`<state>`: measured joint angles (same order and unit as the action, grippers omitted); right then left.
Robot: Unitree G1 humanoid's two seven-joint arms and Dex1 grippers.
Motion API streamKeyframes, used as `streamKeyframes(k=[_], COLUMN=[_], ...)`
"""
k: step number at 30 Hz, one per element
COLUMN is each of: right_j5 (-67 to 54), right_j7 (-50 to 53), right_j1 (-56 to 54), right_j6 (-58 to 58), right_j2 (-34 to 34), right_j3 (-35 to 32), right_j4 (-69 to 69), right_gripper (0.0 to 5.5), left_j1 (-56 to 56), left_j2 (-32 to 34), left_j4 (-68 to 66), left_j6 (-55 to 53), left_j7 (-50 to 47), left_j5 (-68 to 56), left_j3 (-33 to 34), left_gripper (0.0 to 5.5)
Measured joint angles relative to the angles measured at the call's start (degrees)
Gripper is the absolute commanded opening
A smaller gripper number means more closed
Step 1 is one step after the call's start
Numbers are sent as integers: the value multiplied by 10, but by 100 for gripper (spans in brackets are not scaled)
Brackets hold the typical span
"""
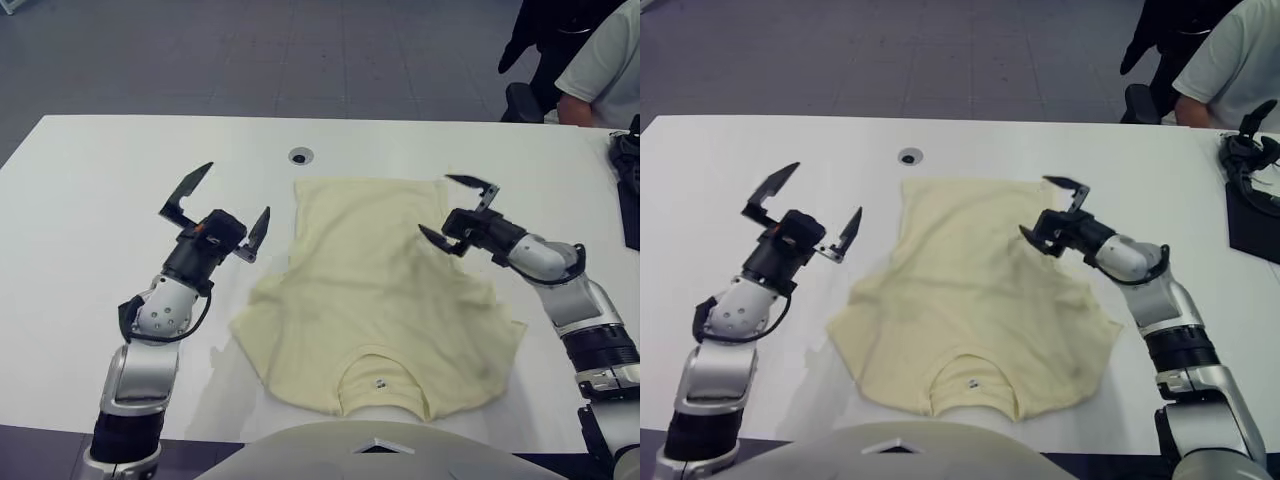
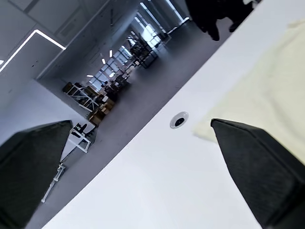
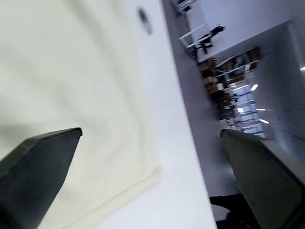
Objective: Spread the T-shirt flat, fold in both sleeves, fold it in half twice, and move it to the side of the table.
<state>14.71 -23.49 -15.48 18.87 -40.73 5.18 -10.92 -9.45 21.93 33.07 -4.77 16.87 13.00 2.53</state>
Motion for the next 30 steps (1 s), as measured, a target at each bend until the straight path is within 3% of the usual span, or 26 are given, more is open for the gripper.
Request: streamKeyframes(k=[4, 9, 12, 18, 30], right_j5=[-27, -78, -124, -239, -221], right_j7=[106, 161, 180, 157, 134], right_j1=[8, 37, 54, 118, 115], right_j6=[-9, -14, -29, -64, -66], right_j2=[47, 101, 148, 201, 201], right_j3=[-92, -152, -166, -181, -173], right_j4=[96, 169, 201, 236, 256], right_gripper=[538, 538, 538, 540, 540], left_j1=[-110, -256, -332, -378, -381], left_j2=[-93, -192, -208, -215, -217], left_j4=[111, 123, 94, 52, 49], left_j6=[-78, -92, -100, -140, -160], left_j7=[-25, -41, -27, -36, -66], left_j5=[-113, -263, -317, -374, -403], left_j3=[23, 19, 14, 8, -22], left_gripper=[540, 540, 540, 442, 219])
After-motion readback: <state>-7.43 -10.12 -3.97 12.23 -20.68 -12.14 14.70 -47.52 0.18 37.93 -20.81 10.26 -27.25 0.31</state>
